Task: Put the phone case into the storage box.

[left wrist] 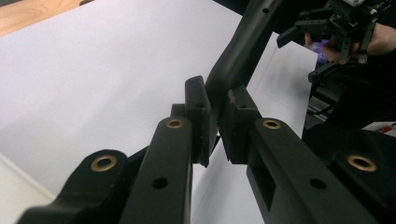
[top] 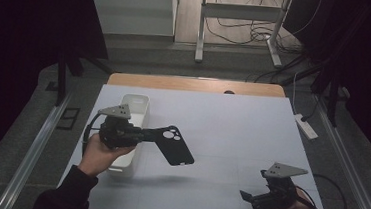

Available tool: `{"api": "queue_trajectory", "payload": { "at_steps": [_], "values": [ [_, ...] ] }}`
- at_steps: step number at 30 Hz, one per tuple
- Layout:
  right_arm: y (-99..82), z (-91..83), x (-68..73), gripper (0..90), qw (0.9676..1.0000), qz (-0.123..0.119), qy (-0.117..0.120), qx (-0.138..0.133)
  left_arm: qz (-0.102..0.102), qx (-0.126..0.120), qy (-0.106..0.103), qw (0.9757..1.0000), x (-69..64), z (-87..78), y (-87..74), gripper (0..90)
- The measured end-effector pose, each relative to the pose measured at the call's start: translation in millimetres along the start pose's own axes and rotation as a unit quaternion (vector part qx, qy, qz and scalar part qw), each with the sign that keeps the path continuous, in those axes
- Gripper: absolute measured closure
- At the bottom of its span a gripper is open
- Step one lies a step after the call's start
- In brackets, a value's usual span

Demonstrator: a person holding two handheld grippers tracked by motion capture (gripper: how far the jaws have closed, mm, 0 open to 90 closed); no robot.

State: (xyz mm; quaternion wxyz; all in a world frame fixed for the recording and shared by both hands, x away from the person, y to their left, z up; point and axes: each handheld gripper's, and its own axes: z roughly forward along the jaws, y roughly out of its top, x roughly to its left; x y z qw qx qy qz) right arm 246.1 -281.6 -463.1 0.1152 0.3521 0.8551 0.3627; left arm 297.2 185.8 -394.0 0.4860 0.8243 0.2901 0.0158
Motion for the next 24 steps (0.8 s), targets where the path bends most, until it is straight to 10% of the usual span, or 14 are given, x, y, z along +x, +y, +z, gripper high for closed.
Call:
{"api": "queue_trajectory", "payload": {
  "at_steps": [24],
  "values": [
    [-21.4, -29.8, -10.7, 0.0, 0.9975, 0.053, -0.045, -0.015, 0.005, 0.01, 0.025, 0.9996, 12.5, -29.6, 18.3, 81.9]
  ]
}}
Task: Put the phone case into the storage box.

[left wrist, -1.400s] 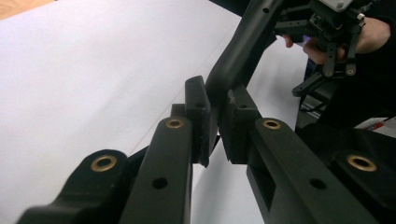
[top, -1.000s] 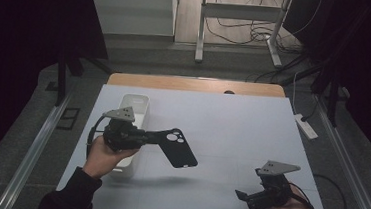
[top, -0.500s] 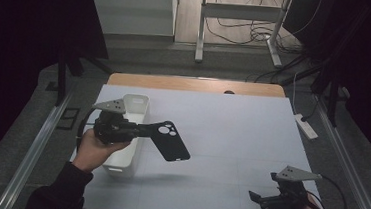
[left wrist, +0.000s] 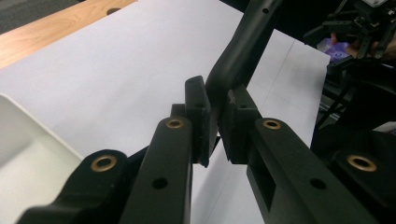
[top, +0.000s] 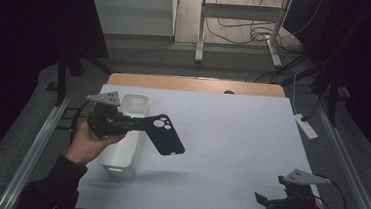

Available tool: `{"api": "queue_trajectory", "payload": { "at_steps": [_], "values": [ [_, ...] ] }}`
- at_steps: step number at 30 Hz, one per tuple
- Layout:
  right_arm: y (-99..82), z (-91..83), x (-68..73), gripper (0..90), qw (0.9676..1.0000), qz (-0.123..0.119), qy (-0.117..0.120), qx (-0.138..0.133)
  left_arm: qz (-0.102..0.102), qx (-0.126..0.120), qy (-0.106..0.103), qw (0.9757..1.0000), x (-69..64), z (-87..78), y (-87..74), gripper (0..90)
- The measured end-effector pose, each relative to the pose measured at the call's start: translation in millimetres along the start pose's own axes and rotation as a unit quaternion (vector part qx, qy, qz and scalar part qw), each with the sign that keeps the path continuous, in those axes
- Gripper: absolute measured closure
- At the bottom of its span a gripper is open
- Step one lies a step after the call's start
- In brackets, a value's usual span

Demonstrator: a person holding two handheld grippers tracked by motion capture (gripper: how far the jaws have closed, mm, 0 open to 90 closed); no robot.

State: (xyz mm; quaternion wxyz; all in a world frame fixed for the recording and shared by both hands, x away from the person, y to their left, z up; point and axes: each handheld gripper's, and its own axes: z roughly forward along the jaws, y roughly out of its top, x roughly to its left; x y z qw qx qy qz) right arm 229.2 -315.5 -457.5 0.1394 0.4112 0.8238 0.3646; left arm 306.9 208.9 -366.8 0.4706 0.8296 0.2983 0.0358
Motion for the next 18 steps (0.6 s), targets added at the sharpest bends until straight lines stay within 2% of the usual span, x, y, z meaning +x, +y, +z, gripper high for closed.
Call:
{"api": "queue_trajectory", "payload": {
  "at_steps": [9, 18],
  "values": [
    [-0.5, -0.2, -0.9, 0.0, 1.0, 0.003, 0.001, 0.004, 0.002, 0.003, 0.022, 0.9998, 3.9, -17.2, 7.8, 81.9],
    [-0.3, 0.6, -2.4, 0.0, 0.9999, 0.008, 0.002, 0.007, 0.005, 0.006, 0.046, 0.9989, 7.0, -35.2, 8.7, 81.9]
  ]
}}
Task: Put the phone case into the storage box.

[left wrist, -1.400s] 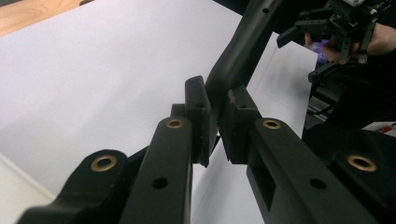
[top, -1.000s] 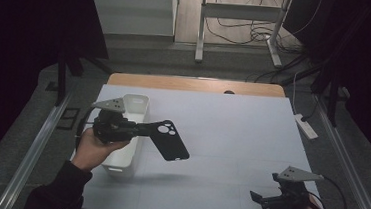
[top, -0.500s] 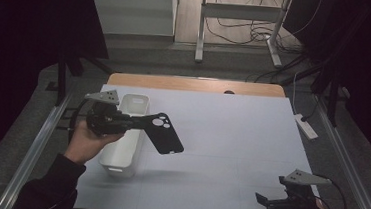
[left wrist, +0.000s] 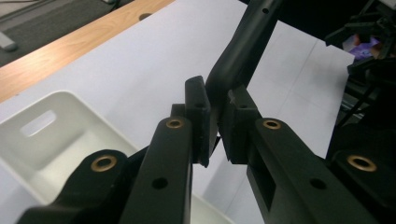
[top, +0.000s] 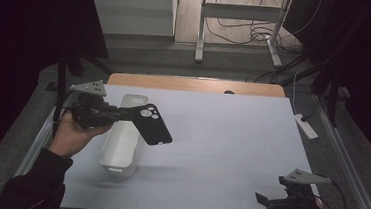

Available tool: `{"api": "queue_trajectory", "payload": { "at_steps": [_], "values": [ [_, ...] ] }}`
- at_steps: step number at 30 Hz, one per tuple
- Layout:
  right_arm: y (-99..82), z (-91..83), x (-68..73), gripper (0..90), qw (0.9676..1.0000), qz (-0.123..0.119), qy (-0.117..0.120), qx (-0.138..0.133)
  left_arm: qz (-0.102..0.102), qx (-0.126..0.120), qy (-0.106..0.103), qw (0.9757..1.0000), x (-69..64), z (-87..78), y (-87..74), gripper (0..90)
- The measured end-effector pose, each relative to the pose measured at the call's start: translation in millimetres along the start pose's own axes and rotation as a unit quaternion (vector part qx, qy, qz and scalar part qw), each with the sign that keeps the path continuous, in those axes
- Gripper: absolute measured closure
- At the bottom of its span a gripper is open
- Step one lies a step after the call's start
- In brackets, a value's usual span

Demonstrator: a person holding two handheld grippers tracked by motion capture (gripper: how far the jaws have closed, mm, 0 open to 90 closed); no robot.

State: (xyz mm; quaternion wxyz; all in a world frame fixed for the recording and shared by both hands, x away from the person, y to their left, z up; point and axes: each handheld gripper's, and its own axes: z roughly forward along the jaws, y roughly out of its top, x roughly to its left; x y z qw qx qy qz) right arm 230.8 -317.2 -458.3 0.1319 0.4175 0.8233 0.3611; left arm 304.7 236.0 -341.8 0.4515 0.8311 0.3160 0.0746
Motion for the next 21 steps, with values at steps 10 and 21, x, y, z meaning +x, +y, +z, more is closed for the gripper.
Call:
{"api": "queue_trajectory", "payload": {
  "at_steps": [10, 21],
  "values": [
    [0.2, 0.6, 0.1, 0.0, 1.0, 0.002, -0.001, 0.003, -0.004, 0.003, 0.027, 0.9996, 7.8, -21.5, -6.3, 81.9],
    [0.5, 1.7, 0.2, 0.0, 1.0, 0.001, 0.002, 0.006, -0.016, 0.012, 0.058, 0.9981, 19.3, -39.4, -15.3, 81.9]
  ]
}}
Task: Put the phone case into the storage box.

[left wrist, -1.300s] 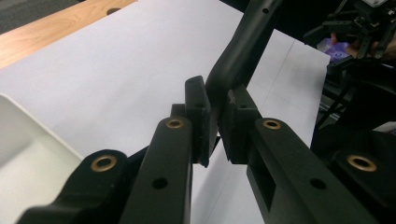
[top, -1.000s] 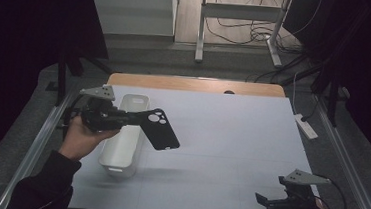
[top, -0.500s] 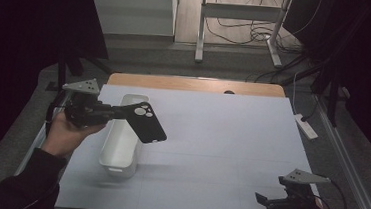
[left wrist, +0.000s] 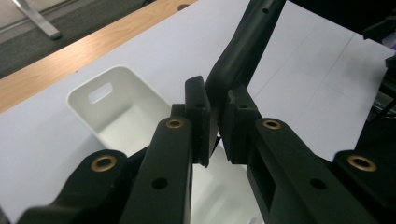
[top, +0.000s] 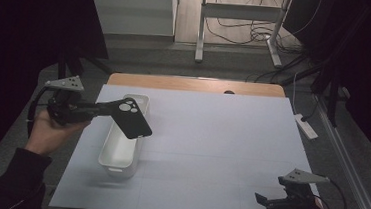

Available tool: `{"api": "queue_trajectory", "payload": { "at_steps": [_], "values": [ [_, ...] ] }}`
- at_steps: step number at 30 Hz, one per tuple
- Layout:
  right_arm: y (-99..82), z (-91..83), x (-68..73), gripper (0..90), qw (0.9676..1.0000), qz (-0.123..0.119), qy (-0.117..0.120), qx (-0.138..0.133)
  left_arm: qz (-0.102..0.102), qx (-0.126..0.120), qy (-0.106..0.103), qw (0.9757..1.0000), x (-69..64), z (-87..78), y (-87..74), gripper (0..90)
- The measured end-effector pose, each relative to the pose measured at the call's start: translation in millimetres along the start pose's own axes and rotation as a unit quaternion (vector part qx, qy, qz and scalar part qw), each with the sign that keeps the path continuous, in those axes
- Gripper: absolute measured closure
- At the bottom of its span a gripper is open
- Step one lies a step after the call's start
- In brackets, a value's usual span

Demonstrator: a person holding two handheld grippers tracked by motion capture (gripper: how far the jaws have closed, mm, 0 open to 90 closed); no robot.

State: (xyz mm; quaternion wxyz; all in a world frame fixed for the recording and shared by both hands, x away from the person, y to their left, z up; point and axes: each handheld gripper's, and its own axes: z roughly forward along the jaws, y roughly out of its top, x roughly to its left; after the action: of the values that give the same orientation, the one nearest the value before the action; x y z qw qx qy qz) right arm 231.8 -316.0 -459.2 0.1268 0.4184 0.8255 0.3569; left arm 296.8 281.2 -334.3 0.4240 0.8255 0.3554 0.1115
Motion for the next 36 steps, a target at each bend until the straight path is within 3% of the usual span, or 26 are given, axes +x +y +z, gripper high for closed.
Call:
{"api": "queue_trajectory", "payload": {
  "at_steps": [10, 23, 36],
  "values": [
    [0.2, 0.1, -0.2, 0.0, 1.0, 0.0, 0.001, 0.002, -0.009, 0.009, 0.022, 0.9997, 14.3, -7.9, -9.5, 81.9],
    [0.3, 0.7, -0.1, 0.0, 1.0, 0.0, 0.002, 0.006, -0.007, 0.019, 0.043, 0.9989, 27.4, -5.9, -10.5, 81.8],
    [0.4, 1.3, -0.2, 0.0, 1.0, -0.002, 0.004, 0.009, 0.001, 0.029, 0.049, 0.9984, 42.8, 11.5, -11.1, 81.8]
  ]
}}
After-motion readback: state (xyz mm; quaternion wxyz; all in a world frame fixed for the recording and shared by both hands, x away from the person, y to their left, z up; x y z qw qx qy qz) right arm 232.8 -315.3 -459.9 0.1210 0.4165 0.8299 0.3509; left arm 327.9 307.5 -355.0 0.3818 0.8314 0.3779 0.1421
